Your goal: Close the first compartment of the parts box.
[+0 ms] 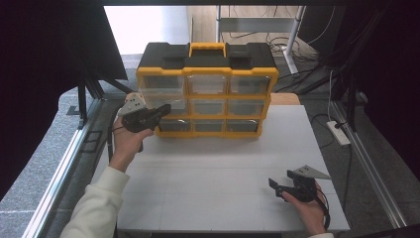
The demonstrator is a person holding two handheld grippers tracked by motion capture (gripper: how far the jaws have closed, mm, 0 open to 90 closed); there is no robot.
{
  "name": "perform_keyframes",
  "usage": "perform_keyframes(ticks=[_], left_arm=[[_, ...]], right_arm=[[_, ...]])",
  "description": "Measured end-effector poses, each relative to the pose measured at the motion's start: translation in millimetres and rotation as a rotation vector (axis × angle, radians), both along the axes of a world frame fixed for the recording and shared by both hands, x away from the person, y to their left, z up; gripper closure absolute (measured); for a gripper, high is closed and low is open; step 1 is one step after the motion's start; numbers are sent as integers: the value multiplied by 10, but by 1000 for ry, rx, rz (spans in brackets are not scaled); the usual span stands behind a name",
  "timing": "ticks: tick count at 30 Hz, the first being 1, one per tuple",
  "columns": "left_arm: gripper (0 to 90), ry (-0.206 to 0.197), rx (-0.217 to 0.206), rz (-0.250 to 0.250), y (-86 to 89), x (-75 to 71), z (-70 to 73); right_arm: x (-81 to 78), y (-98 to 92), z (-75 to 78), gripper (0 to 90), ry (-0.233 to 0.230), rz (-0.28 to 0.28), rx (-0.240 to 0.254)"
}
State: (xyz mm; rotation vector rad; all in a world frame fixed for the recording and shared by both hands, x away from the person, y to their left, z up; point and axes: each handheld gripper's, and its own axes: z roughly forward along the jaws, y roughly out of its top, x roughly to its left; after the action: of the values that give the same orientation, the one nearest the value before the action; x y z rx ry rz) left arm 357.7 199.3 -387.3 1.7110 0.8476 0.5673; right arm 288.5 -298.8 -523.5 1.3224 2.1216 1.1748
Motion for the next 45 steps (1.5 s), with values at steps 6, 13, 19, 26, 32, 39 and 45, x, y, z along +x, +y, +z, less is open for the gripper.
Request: perform_keyframes(ticks=[6,13,19,26,32,39,45], left_arm=[[885,5,-8,5,-8,67,7],[885,7,-6,6,-26,123,30],[886,13,-13,17,-9,153,25],[886,18,-30,24,-7,213,5],[886,13,-26,27,-9,269,4],[886,14,-14,36,-17,338,18],[886,17,-6,44,-25,394,28]], right_arm=[[16,-6,6,167,2,-7,10],[25,-12,3,167,2,-11,6],[29,-11,2,167,3,-10,7],[29,-9,3,168,1,-9,4],[27,-9,2,167,3,-10,1],[25,-13,3,167,3,-11,1],[23,-16,5,167,2,-14,-1]])
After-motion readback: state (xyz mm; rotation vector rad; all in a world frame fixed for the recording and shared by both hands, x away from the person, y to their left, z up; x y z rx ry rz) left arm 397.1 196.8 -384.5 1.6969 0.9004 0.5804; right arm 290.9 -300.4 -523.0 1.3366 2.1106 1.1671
